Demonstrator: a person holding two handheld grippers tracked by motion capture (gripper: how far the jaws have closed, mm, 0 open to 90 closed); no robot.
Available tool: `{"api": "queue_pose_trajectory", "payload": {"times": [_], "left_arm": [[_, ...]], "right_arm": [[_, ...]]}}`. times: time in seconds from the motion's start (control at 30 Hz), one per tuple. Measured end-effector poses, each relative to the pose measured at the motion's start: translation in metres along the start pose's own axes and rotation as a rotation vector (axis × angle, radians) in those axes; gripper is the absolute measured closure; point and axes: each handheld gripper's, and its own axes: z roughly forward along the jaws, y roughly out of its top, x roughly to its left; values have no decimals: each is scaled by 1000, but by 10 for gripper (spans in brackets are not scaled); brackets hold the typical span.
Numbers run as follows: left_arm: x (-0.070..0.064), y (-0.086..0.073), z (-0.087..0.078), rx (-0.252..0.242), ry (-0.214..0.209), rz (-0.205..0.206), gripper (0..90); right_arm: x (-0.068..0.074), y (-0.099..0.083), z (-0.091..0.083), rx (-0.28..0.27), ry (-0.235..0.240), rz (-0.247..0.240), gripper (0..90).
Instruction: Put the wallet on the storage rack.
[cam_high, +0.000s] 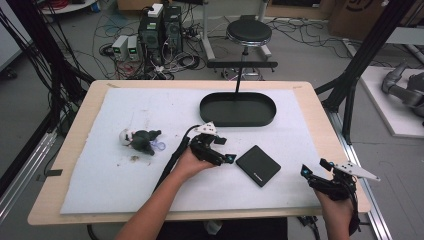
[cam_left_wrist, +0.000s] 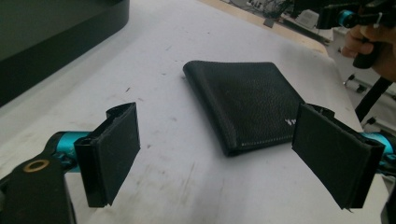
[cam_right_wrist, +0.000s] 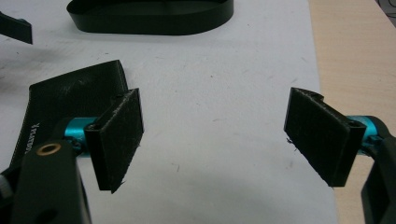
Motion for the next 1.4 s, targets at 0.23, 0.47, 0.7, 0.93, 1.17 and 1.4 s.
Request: {"api": "queue_pose_trajectory", "payload": {"times": [0.23, 0.47, 0.7, 0.93, 1.17, 1.4], "left_arm": [[-3, 9, 31, 82, -34, -5, 149], [-5, 14, 55, 146, -28, -17, 155], [-11, 18, 66, 190, -17, 9, 191], [-13, 19, 64, 211, 28, 52, 350], [-15, 19, 63, 209, 2, 45, 564], [-20, 24, 57, 187, 45, 94, 774]], "right_arm": [[-4, -4, -9, -5, -15, 6, 202], [-8, -6, -14, -11, -25, 20, 202], [-9, -6, -14, -12, -26, 23, 202], [-9, -6, -14, -12, -24, 23, 202], [-9, -5, -13, -10, -22, 20, 202], [-8, -5, -11, -8, -22, 23, 202]]}}
